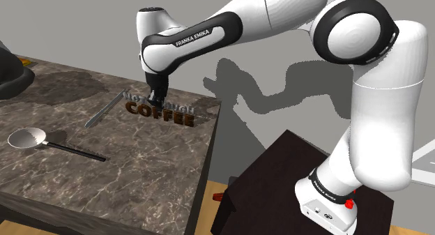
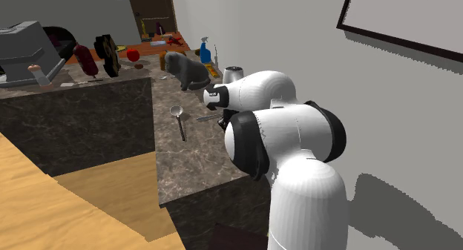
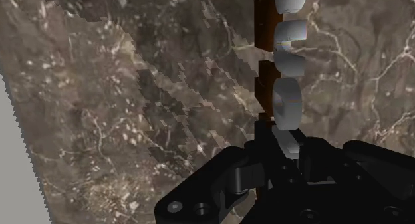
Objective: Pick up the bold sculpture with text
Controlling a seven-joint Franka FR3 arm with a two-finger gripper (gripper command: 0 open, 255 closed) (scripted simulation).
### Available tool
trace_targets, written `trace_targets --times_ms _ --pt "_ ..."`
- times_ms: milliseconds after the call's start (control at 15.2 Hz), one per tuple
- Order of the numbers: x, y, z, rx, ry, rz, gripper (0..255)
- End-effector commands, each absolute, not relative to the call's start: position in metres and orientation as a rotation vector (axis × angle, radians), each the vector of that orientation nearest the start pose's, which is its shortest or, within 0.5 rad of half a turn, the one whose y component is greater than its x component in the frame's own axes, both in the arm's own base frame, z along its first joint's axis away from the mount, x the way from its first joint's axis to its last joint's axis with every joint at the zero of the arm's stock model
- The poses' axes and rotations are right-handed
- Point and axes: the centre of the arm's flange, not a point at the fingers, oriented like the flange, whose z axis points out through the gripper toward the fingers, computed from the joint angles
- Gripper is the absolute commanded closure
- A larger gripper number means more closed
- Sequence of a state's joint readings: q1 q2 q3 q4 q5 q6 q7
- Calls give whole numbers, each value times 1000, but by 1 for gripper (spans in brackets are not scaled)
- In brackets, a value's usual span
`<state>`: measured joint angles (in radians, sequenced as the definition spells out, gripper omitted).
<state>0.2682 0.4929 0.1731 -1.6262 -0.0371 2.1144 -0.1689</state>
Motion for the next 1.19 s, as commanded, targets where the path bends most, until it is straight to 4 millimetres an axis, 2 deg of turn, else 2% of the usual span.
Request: trace_targets --times_ms 0,198,1122 --pt "622 276 339 -2949 -927 7 255" --pt "622 275 339 -2949 -927 7 255" --pt "622 275 413 -2949 -927 7 255"
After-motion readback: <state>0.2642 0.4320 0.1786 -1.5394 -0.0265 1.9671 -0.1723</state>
